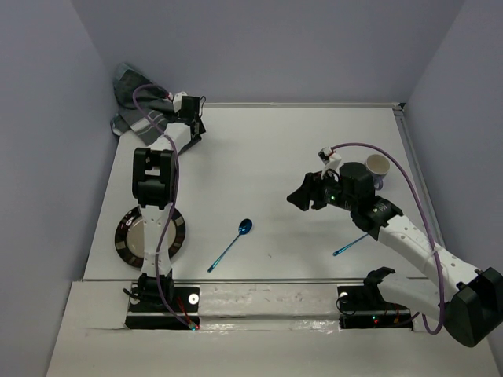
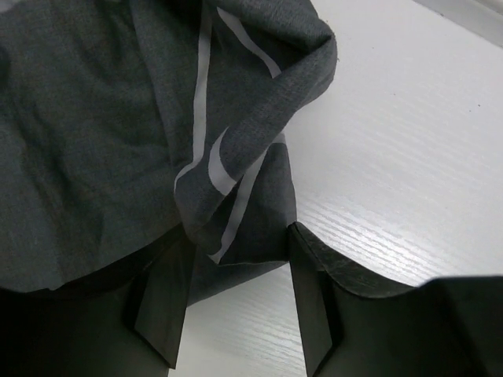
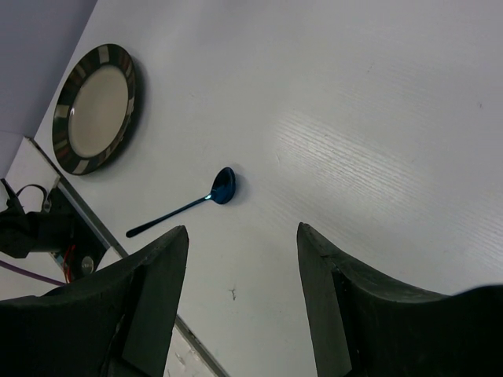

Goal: Set the dinner table for one person

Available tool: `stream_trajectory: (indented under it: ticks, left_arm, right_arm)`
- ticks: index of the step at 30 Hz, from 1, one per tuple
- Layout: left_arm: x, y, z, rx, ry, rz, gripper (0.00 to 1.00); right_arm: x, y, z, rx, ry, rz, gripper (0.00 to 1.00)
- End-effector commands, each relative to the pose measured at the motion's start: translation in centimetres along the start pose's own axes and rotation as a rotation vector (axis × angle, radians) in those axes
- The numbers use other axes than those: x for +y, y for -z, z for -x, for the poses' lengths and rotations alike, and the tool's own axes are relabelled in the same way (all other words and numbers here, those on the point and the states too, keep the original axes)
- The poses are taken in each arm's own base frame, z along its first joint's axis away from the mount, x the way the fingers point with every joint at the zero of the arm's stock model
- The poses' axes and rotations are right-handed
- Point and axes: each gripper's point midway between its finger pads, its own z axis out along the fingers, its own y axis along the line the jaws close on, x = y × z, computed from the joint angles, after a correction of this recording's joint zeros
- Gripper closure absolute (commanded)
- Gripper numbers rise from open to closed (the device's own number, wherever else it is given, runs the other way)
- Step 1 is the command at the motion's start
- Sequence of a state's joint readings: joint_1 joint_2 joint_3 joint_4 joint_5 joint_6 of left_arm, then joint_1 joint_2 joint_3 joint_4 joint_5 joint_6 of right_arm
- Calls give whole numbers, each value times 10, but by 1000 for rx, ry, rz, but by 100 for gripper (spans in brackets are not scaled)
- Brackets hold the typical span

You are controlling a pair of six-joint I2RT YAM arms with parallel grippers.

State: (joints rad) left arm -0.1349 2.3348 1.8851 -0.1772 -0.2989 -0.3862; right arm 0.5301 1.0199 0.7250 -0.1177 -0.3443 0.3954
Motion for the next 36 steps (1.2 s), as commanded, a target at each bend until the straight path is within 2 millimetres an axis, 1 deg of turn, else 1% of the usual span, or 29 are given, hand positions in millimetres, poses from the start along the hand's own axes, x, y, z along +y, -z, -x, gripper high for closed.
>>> stream_trajectory:
  ticks: [1, 2, 3, 5, 6, 7, 10, 11, 12, 13, 14, 15, 16, 17, 18, 19, 20, 22, 23, 24, 25, 26, 27, 28, 30, 31, 33, 34, 36]
  left_arm:
    - [7, 16, 20, -23, 54, 4, 47]
    - [4, 14, 19, -15, 66, -15, 52]
    - [3, 12, 20, -7, 82, -28, 68]
    - [-5, 11, 17, 8, 108, -59, 83]
    - [-12, 13, 19, 12, 116, -89, 97]
    - [-17, 14, 18, 20, 134, -107, 100]
    - [-40, 27, 16, 22, 150, -188, 100]
    - [-56, 42, 8, 33, 158, -233, 100]
    - [-74, 54, 13, 11, 175, -305, 100]
    - [-98, 80, 17, -6, 182, -374, 100]
    - [-102, 86, -4, 32, 218, -387, 100]
    - [-119, 100, 4, -13, 253, -452, 100]
    - [-129, 123, 10, -32, 284, -503, 100]
    - [-137, 131, -20, 10, 288, -525, 100]
    - [-151, 145, -16, -9, 361, -584, 100]
    - [-156, 153, -24, -3, 386, -606, 100]
    - [-167, 176, -34, 1, 430, -646, 100]
    - [-176, 186, -56, 20, 455, -661, 100]
    - [-175, 192, -72, 36, 462, -658, 100]
    - [-190, 209, -81, 31, 476, -701, 93]
    - [-192, 215, -85, 25, 511, -702, 82]
    - [-194, 218, -92, 25, 518, -709, 56]
    - [-195, 218, -95, 26, 520, -708, 43]
    - [-195, 217, -99, 27, 508, -704, 36]
    - [-189, 213, -100, 16, 488, -690, 27]
    - [-184, 214, -93, -10, 464, -686, 19]
    - [-174, 215, -89, -38, 440, -656, 15]
    - [-171, 223, -78, -69, 435, -659, 15]
    - [-159, 225, -72, -109, 391, -626, 15]
  right_arm:
    - [14, 3, 28, -79, 46, 40, 37]
    - [14, 3, 28, -81, 48, 42, 37]
    - [15, 3, 27, -77, 47, 46, 37]
    - [17, 5, 27, -81, 47, 55, 37]
    - [18, 6, 27, -83, 44, 57, 37]
    - [17, 7, 26, -83, 41, 57, 37]
    - [17, 8, 27, -90, 43, 57, 37]
    - [17, 7, 26, -89, 47, 55, 37]
    - [16, 7, 27, -92, 50, 53, 37]
    - [15, 7, 29, -96, 52, 43, 37]
    - [14, 6, 29, -96, 56, 40, 37]
    - [15, 7, 32, -103, 58, 39, 37]
    - [14, 7, 35, -113, 61, 31, 37]
    - [14, 8, 37, -119, 64, 27, 37]
    - [15, 9, 40, -128, 67, 23, 37]
    - [14, 9, 42, -132, 72, 17, 37]
    - [13, 10, 44, -138, 80, 10, 37]
    - [11, 11, 47, -147, 85, -9, 37]
    - [8, 12, 49, -153, 87, -30, 37]
    - [8, 13, 49, -155, 87, -32, 37]
    - [9, 15, 53, -164, 92, -34, 37]
    - [10, 15, 53, -161, 90, -32, 37]
    - [11, 16, 52, -160, 89, -29, 37]
    - [13, 19, 53, -165, 89, -25, 37]
    - [12, 20, 50, -157, 86, -25, 37]
    - [13, 22, 49, -160, 86, -20, 37]
    - [12, 22, 46, -154, 83, -21, 37]
    - [11, 20, 44, -147, 81, -20, 37]
    - [12, 19, 43, -141, 78, -17, 38]
